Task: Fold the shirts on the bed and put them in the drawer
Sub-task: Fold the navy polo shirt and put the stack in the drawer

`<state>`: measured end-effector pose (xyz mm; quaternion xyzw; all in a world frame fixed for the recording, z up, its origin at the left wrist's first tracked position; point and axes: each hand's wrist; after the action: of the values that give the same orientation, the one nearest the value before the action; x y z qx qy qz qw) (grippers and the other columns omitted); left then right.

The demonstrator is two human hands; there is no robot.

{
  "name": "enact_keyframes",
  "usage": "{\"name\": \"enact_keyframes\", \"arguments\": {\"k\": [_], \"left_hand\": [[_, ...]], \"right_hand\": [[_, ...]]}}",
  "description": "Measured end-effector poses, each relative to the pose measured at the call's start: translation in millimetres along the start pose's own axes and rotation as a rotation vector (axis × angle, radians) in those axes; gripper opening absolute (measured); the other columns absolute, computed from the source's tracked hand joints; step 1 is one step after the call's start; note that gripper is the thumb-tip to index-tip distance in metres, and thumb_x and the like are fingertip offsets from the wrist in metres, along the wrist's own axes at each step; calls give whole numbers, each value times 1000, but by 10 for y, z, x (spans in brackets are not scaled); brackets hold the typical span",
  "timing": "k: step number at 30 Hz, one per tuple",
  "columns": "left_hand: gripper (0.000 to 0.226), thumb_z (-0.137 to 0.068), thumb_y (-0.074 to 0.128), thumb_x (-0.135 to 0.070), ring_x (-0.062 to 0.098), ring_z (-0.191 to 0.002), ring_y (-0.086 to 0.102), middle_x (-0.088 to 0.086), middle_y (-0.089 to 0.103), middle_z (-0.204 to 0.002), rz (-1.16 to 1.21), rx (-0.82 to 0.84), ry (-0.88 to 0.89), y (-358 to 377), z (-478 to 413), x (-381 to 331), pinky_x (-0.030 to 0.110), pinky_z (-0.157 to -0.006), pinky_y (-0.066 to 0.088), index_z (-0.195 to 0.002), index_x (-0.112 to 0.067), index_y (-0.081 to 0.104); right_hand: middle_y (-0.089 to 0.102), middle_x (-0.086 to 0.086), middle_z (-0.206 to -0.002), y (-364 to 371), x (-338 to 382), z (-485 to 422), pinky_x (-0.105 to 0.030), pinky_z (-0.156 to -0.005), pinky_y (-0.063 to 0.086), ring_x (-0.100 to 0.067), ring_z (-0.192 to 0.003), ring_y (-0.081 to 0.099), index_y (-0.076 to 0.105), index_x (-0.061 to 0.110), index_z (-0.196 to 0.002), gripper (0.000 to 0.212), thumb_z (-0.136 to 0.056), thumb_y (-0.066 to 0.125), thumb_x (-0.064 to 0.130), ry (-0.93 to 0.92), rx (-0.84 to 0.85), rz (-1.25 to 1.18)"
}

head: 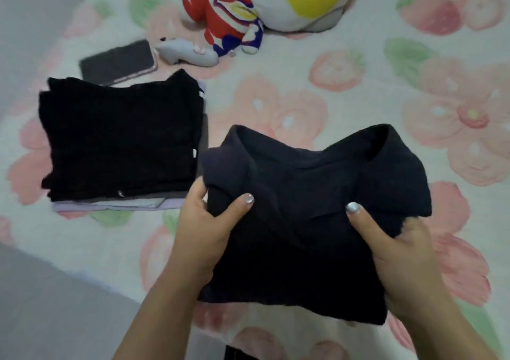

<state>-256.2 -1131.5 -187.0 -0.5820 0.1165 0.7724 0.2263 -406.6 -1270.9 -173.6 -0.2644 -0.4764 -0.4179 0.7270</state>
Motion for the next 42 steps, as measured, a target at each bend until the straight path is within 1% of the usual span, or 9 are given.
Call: {"name": "enact_keyframes", "arguments": {"k": [8,12,17,27,31,33,35,37,42], "left_hand": [[41,-63,78,-35,5,-86,68,-15,72,-95,-179,-339,338,-1741,-824,-901,17,-66,54,-100,-34,60],[58,-69,77,-36,12,-105,59,-4,60,-121,-408,-437,88,-2217,-1470,-353,27,-84,46,-118,-24,48],[70,-83,57,-51,35,-117,50,14,53,-131,-727,-516,-58,-2194,-1699,548,36,-91,38,-134,-7,36],[93,-72,54,-71,38,-116,47,18,51,-126,-850,-652,-67,-2222,-1742,491,42,-90,37,-137,-9,31],[123,-59,62,-76,32,-138,18,19,22,-147,-756,-626,-234,-2360,-1691,252,47,-110,17,-148,-19,-1],[132,-51,60,-81,31,-142,10,16,13,-153,-728,-601,-47,-2372,-1582,76,47,-111,12,-148,-19,-5],[126,-57,48,-86,36,-142,8,14,10,-155,-825,-575,290,-2242,-1491,-56,51,-109,12,-148,-13,1],[102,-74,34,-79,39,-142,4,17,9,-155,-987,-478,475,-2037,-1493,-50,54,-108,9,-148,-14,6],[69,-92,31,-56,27,-144,-5,8,-4,-157,-1151,-358,218,-1941,-1806,523,55,-113,5,-148,-26,4]], "right_hand": [[72,12,-93,2083,454,-337,-20,-71,55,-3,-87,67,64,20,-101,29,-75,71,30,-187,329,-78],[62,1,-118,2804,-31,-705,-39,-93,48,-20,-109,58,52,16,-123,46,-82,67,31,-86,312,154],[55,-3,-127,2921,-740,-914,-27,-87,40,-26,-113,52,35,19,-136,65,-82,65,37,-84,232,438],[58,1,-113,2911,-652,-952,-31,-81,42,-23,-106,56,38,19,-116,65,-68,73,47,-94,66,543],[31,-4,-143,2670,-455,-863,-38,-105,33,-21,-129,37,8,24,-142,108,-62,79,39,158,30,348],[20,5,-145,2639,-316,-712,-40,-109,27,-18,-135,26,0,27,-145,117,-56,74,42,25,4,312],[15,14,-143,2790,-210,-524,-43,-114,19,-16,-139,18,5,19,-147,108,-61,63,49,-372,-19,393],[16,-2,-152,3053,-232,-441,-41,-117,9,-26,-142,13,13,10,-147,89,-78,49,51,-666,41,600],[-12,-2,-157,3319,-739,-852,-46,-115,-7,-27,-143,-14,-6,25,-148,64,-96,21,50,-602,240,1279]]}}
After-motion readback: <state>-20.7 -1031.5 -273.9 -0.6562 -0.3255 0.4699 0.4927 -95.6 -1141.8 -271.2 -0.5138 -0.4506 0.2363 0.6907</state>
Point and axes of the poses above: each hand's wrist, its own z-axis away from the middle knuckle, its own y-axis out of the palm, x = y × z
